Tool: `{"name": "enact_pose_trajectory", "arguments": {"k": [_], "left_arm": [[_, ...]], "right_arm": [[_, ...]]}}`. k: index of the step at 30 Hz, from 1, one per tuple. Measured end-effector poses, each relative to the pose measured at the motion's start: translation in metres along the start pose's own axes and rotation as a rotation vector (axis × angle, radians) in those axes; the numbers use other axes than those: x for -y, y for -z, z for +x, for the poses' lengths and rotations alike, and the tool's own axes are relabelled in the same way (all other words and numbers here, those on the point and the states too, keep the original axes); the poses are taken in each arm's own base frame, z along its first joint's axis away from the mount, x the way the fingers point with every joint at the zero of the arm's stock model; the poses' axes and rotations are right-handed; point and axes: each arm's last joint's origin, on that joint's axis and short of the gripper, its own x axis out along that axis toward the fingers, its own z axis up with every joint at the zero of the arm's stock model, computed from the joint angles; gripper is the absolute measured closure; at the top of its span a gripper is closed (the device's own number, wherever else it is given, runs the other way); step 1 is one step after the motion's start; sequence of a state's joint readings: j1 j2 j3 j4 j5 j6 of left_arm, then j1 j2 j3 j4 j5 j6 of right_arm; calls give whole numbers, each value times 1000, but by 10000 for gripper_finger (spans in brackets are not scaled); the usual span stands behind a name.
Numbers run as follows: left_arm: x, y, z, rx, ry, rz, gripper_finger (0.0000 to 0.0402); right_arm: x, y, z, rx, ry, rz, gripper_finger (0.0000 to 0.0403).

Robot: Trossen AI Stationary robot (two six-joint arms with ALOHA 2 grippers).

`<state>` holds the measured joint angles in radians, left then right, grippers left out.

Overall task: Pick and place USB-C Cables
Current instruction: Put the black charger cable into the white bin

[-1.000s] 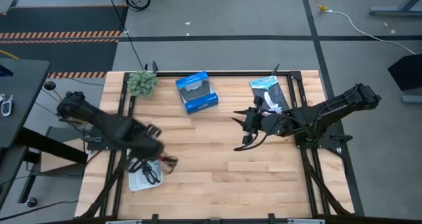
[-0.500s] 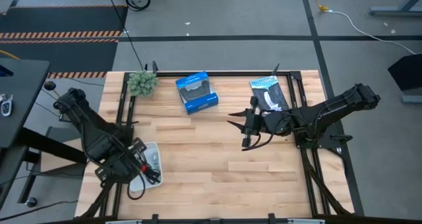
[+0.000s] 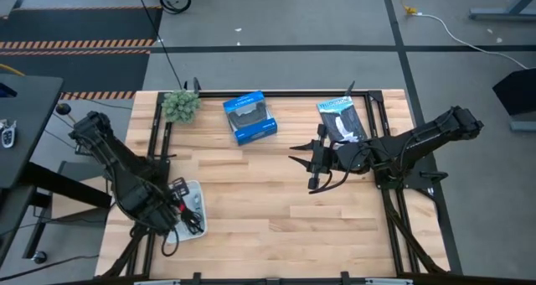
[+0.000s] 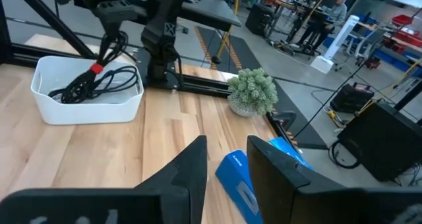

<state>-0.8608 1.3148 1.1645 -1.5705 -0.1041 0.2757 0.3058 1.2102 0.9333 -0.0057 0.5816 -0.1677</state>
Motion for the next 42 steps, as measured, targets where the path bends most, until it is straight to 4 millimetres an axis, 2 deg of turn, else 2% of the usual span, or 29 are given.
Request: {"name": "enact_pose_trajectory", "arguments": {"k": [5,14,21,26,36,42], "left_arm": [[-3,2,7,-62,-115,63,360],[-1,-2,39,-90,-124,136,312],[-2,-6,55,-89,-194,244,304],[-3,-12,60,-37,-215,249,305],[-7,-27,58,109,-275,247,317],[-12,-22,65,83,-259,182,317]], "right_arm": [[0,0,0,-2,-1,16,289],[-4,0,-2,-3,-23,33,289],[-9,-1,-5,2,-42,51,289],[-11,-1,-6,4,-52,69,289],[-13,-1,-8,7,-59,71,289],[-13,-1,-8,7,-59,69,289]]}}
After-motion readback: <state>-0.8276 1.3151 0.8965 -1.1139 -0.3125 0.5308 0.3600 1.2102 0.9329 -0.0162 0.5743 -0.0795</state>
